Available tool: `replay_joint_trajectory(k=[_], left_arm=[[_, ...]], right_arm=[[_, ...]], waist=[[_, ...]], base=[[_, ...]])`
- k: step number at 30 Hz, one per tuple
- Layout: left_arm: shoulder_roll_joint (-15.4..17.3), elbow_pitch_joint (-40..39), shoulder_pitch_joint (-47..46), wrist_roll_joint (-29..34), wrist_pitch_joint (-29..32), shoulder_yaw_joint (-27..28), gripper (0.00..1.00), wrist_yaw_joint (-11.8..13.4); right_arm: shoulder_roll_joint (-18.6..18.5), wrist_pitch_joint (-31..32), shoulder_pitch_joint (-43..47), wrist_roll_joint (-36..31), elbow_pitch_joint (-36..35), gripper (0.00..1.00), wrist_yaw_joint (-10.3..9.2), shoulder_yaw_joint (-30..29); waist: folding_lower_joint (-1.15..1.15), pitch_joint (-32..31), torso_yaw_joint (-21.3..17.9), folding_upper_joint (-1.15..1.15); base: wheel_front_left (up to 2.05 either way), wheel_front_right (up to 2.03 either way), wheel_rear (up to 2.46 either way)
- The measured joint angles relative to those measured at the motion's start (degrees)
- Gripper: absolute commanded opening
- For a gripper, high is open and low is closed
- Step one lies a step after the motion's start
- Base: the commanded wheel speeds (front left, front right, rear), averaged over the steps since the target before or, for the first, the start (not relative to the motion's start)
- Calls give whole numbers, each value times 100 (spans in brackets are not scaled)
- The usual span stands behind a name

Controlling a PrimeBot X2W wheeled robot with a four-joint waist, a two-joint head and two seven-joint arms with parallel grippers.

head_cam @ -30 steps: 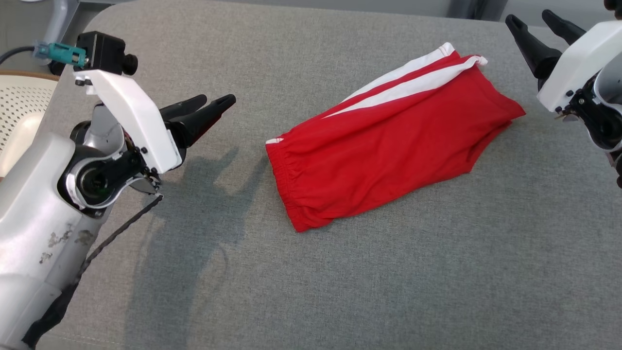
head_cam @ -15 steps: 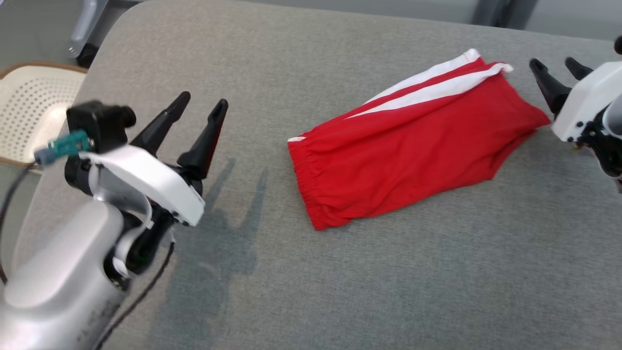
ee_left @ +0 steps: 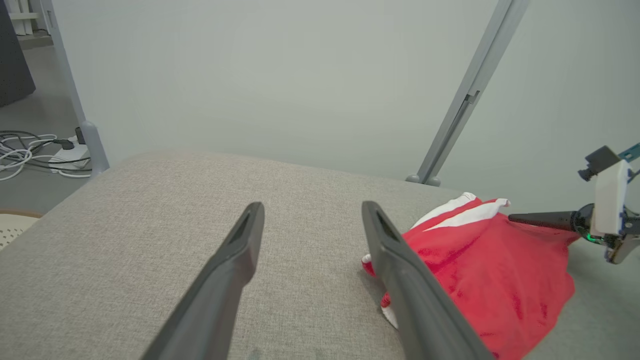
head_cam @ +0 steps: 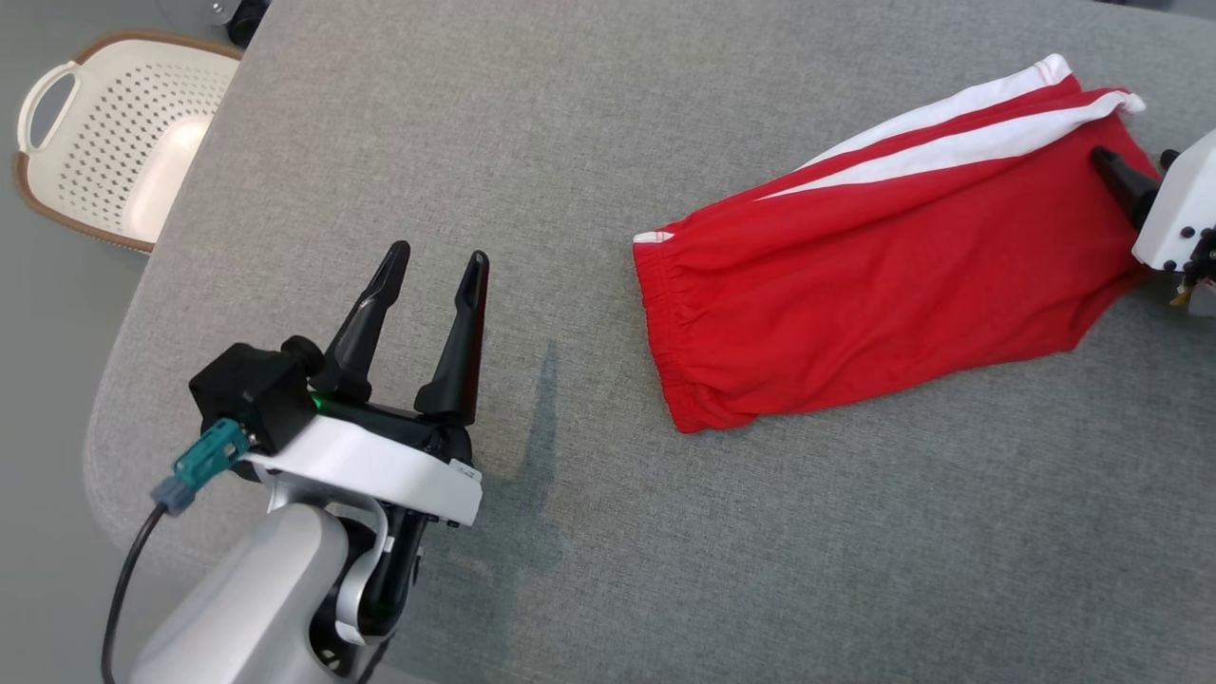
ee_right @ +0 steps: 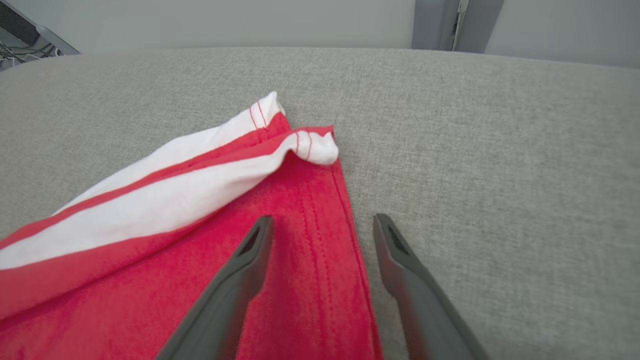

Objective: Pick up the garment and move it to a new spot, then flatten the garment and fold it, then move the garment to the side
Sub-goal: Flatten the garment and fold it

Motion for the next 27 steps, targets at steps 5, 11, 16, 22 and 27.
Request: replay_joint_trajectory(k=[5, 11, 16, 22, 27], left_arm=[[-433, -102, 396, 468, -8, 560, 100, -76], [-780, 13, 621, 884, -8, 888, 100, -396], [-993, 166, 673, 1147, -8, 1020, 100, -577], [-1170, 377, 711, 1313, -8, 1113, 100, -790], [-1232, 556, 755, 1400, -9, 1141, 100, -896]], right_arm=[[1, 266, -113, 66, 90, 100, 1, 32], [52, 628, -241, 210, 182, 100, 1, 10], [66, 631, -218, 254, -104, 0, -9, 37], [138, 367, -133, 259, -276, 0, -5, 101], [140, 145, 35, 387, -376, 0, -5, 76]], waist=[[0, 119, 70, 0], [0, 209, 105, 0], [0, 214, 75, 0], [0, 153, 21, 0], [0, 35, -88, 0]], base=[[0, 0, 0], [0, 0, 0], [0, 0, 0], [0, 0, 0], [0, 0, 0]])
